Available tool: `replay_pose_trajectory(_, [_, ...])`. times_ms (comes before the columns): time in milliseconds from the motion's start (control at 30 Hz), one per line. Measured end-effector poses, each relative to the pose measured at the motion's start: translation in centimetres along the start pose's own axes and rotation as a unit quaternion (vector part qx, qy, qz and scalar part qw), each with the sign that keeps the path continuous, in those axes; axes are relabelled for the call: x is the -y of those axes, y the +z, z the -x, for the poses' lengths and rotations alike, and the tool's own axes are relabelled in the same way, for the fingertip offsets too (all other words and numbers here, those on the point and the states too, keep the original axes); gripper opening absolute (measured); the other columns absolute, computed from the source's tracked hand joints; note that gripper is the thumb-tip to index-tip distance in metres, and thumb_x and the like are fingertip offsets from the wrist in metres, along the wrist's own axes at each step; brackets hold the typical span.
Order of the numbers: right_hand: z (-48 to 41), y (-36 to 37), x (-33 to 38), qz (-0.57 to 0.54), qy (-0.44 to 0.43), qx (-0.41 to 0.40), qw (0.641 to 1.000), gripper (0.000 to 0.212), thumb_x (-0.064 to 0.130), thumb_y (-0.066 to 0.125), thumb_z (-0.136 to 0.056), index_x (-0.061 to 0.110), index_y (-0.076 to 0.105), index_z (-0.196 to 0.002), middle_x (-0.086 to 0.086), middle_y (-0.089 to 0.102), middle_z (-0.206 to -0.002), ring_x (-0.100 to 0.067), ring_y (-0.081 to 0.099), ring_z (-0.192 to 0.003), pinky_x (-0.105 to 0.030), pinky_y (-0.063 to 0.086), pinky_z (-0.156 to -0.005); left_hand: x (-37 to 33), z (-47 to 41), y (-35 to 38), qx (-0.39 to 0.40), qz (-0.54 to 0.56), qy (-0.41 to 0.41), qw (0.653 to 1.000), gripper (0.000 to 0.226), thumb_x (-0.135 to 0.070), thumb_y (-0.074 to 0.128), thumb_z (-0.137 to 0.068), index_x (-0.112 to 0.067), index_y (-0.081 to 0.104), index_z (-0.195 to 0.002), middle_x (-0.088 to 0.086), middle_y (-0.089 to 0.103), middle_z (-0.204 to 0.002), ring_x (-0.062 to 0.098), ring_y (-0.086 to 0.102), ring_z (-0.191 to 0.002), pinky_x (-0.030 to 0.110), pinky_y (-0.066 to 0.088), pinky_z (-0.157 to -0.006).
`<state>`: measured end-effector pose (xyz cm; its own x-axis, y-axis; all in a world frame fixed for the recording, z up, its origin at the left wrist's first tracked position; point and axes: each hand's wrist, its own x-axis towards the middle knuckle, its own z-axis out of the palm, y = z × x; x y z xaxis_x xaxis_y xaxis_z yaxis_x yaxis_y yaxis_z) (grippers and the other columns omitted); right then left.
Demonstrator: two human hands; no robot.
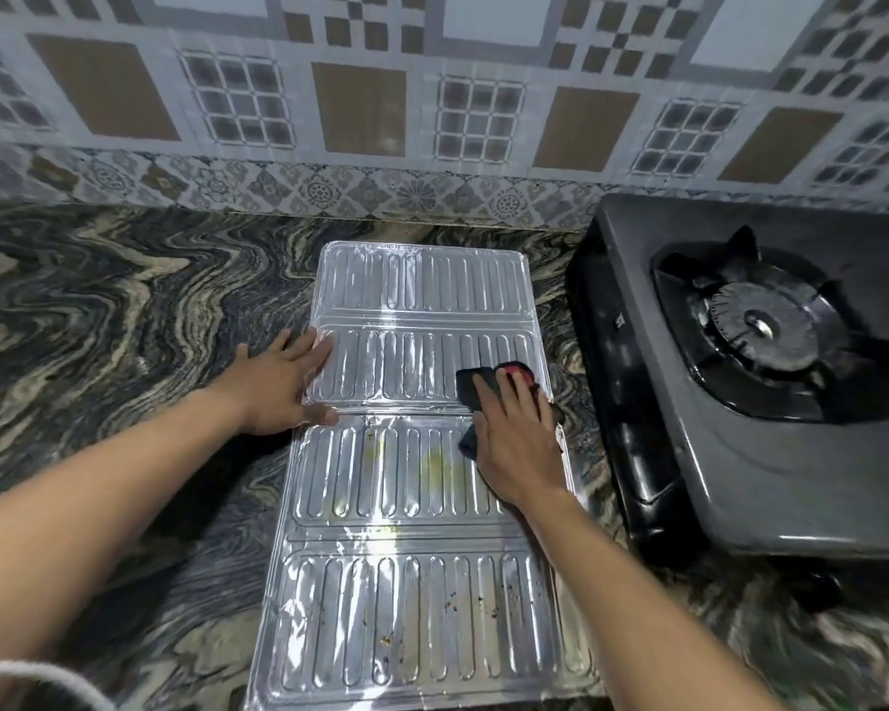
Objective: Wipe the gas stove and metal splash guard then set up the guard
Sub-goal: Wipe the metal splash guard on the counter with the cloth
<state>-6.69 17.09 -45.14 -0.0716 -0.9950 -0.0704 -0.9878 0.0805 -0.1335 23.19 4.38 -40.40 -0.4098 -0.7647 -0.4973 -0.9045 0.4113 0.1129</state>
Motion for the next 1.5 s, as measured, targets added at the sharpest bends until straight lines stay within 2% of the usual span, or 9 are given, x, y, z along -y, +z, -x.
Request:
replay_pose_trajectory(100, [-0.4,0.1,0.0,-0.008,-0.007,-0.014,1.000,0.056,0.037,0.019,-0.101,0.022,0.036,-0.151,-0.008,0.036,-0.157,-0.026,0.022,-0.149,-0.049,0.013,-0.121,0.1,1.8,1.2,-0.009,-0.022,0.034,0.999,0.105,-0.095,0.026,-0.068,-0.046,-0.011,-0.153,-0.010,-0.017,-0.164,0.020,-0.013,-0.152,0.066,0.004,-0.117])
replay_pose_trajectory(233, [-0.7,0.3,-0.3,-0.015,-0.023,-0.014,1.000,0.056,0.037,0.017,-0.102,0.021,0.032,-0.153,-0.008,0.031,-0.160,-0.027,0.018,-0.150,-0.049,0.011,-0.122,0.6,3.3,2.0,0.023,-0.050,0.025,0.998,0.125,-0.105,0.039,-0.048,-0.055,-0.019,-0.146,-0.012,-0.028,-0.159,0.019,-0.019,-0.150,0.066,-0.004,-0.117])
replay_pose_trajectory(567, [1.6,-1.1,2.4,0.019,-0.116,0.074,0.990,0.052,0.036,0.018,-0.108,0.030,0.008,-0.158,0.000,0.007,-0.166,-0.027,-0.003,-0.153,-0.056,0.000,-0.122,1.1,3.1,2.7,0.018,-0.050,0.026,0.998,0.124,-0.107,0.034,-0.044,-0.059,-0.021,-0.144,-0.011,-0.036,-0.156,0.020,-0.026,-0.148,0.071,-0.006,-0.113])
replay_pose_trajectory(833, [1.3,0.2,11.7,-0.018,-0.165,0.085,0.982,0.053,0.038,0.022,-0.106,0.032,0.015,-0.158,0.001,0.012,-0.166,-0.024,0.002,-0.154,-0.050,0.000,-0.122,1.2,3.1,2.8,0.028,-0.038,0.035,0.998,0.131,-0.105,0.042,-0.041,-0.056,-0.018,-0.146,-0.007,-0.033,-0.159,0.023,-0.026,-0.149,0.070,-0.005,-0.113])
replay_pose_trajectory(967, [1.7,0.0,12.4,-0.019,-0.175,0.101,0.979,0.052,0.039,0.023,-0.106,0.033,0.016,-0.157,0.001,0.011,-0.166,-0.024,0.002,-0.154,-0.052,0.003,-0.122,1.6,2.9,1.6,0.069,-0.051,0.036,0.996,0.149,-0.099,0.059,-0.027,-0.055,-0.019,-0.147,-0.008,-0.034,-0.158,0.022,-0.025,-0.149,0.072,-0.003,-0.113])
replay_pose_trajectory(1100, [1.1,-0.7,11.4,0.036,-0.179,0.078,0.980,0.054,0.054,0.024,-0.101,0.042,0.023,-0.154,0.003,0.020,-0.164,-0.029,0.012,-0.149,-0.061,0.011,-0.114,1.5,2.8,1.4,0.070,-0.078,0.036,0.994,0.152,-0.098,0.060,-0.025,-0.055,-0.024,-0.144,-0.007,-0.035,-0.158,0.024,-0.024,-0.149,0.073,-0.004,-0.112])
replay_pose_trajectory(1200, [1.1,0.4,11.5,0.005,-0.129,0.084,0.988,0.055,0.056,0.014,-0.102,0.044,0.009,-0.156,0.001,0.003,-0.167,-0.028,-0.009,-0.152,-0.067,-0.006,-0.114,1.7,2.8,1.5,0.077,-0.074,0.035,0.994,0.151,-0.099,0.060,-0.024,-0.057,-0.025,-0.142,-0.008,-0.037,-0.156,0.022,-0.027,-0.148,0.070,-0.007,-0.113])
replay_pose_trajectory(1333, [2.3,1.4,13.8,-0.028,-0.153,0.079,0.985,0.056,0.047,0.015,-0.106,0.030,0.009,-0.159,-0.003,0.001,-0.167,-0.027,-0.011,-0.153,-0.056,-0.010,-0.119,2.0,2.7,1.5,0.080,-0.058,0.041,0.994,0.151,-0.096,0.063,-0.026,-0.057,-0.022,-0.144,-0.008,-0.037,-0.156,0.021,-0.029,-0.147,0.064,-0.008,-0.114])
replay_pose_trajectory(1500, [3.8,1.3,11.6,-0.037,-0.183,0.083,0.979,0.054,0.046,0.016,-0.106,0.033,0.011,-0.158,0.001,0.005,-0.167,-0.020,-0.007,-0.153,-0.045,-0.006,-0.123,2.0,2.8,1.6,0.080,-0.060,0.042,0.994,0.149,-0.095,0.065,-0.029,-0.057,-0.022,-0.144,-0.008,-0.038,-0.156,0.022,-0.029,-0.147,0.066,-0.006,-0.116])
